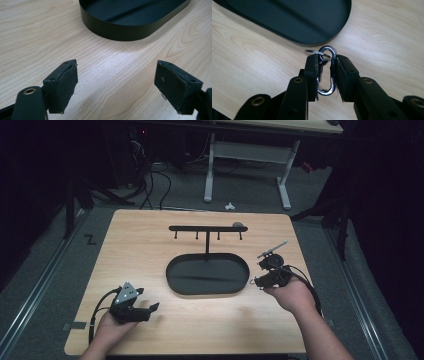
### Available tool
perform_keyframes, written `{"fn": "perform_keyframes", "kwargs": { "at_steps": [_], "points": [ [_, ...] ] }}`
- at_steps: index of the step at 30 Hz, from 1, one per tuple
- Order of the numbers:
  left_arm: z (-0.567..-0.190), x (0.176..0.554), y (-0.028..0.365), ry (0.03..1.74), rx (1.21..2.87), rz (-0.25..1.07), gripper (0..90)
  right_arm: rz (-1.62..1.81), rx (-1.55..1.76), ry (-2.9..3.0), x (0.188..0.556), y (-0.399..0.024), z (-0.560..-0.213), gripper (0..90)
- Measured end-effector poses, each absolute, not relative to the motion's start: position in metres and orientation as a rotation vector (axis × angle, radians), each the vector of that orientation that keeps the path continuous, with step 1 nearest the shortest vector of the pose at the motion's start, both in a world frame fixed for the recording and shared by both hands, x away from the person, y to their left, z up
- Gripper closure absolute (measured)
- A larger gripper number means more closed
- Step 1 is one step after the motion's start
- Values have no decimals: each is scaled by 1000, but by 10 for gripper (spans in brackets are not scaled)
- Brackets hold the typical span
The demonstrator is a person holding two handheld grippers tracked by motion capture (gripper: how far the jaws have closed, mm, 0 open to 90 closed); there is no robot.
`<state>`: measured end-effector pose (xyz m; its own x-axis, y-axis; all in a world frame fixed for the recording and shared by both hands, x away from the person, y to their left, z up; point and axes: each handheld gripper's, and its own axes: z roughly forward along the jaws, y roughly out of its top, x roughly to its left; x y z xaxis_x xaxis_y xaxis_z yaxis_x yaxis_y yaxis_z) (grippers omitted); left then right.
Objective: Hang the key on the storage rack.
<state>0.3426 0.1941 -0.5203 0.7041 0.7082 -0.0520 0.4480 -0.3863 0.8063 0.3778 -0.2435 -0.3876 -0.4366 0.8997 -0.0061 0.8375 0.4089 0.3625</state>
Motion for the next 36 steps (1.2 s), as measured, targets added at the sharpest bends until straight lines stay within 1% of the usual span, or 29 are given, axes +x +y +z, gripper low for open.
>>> {"fn": "perform_keyframes", "kwargs": {
  "at_steps": [9, 18, 36],
  "points": [
    [-520, 343, 195, 885, 2040, 382, 195, 536, 1522, 2427, 392, -234, -359, 722],
    [-520, 343, 196, 885, 2038, 382, 195, 560, 1499, 2412, 407, -223, -340, 722],
    [-520, 344, 196, 889, 2033, 377, 195, 571, 1491, 2392, 432, -211, -317, 722]
  ]
}}
